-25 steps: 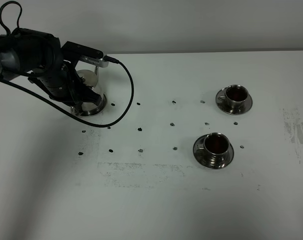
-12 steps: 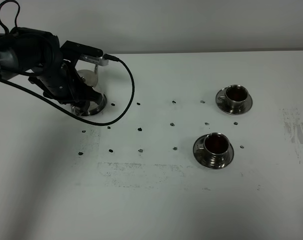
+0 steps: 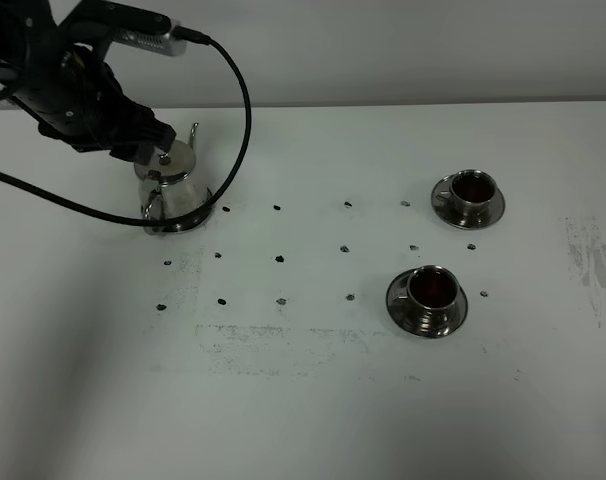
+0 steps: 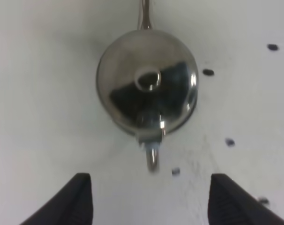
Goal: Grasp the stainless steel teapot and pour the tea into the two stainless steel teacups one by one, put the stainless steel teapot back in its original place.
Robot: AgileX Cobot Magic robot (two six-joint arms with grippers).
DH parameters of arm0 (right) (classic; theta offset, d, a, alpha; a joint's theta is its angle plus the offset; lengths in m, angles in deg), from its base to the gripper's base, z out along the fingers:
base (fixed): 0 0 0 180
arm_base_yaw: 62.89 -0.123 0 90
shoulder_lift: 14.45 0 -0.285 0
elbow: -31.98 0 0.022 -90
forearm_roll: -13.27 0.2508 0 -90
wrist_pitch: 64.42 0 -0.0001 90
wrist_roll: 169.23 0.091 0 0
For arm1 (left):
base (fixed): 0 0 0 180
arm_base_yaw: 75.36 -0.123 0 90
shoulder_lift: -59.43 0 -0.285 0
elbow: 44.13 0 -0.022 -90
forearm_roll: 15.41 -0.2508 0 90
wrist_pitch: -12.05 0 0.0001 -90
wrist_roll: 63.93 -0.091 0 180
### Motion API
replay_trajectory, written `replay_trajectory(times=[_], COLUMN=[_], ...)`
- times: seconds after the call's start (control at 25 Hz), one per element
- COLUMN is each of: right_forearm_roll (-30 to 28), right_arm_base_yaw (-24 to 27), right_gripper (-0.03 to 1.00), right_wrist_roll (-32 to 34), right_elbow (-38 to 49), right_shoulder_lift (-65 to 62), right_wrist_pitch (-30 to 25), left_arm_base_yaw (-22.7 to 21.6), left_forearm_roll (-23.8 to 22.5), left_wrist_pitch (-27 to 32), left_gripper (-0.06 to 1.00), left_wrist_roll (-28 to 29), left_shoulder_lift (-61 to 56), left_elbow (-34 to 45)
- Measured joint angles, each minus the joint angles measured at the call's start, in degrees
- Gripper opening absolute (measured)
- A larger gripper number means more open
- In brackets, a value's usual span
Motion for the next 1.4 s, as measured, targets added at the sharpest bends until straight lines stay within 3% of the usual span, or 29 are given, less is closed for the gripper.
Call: replay_trajectory(times=[0.6, 0.88, 1.4], right_forearm_roll=[0.00, 0.00, 0.00], right_arm_base_yaw=[0.00, 0.00, 0.00], right_gripper=[0.30, 0.30, 0.30], right_wrist_roll=[0.00, 0.00, 0.00], right_elbow=[0.00, 0.00, 0.00], right_shoulder_lift=[0.00, 0.00, 0.00], right_wrist_pitch=[0.00, 0.00, 0.00], left_arm_base_yaw=[0.00, 0.00, 0.00], left_forearm_roll=[0.24, 4.60, 9.53], left_wrist_pitch=[7.75, 15.44, 19.79], left_gripper=[0.54, 0.54, 0.54], left_wrist_roll=[0.00, 0.00, 0.00], left_shoulder_lift=[-13.70, -25.14, -38.39], left_elbow=[0.00, 0.00, 1.62])
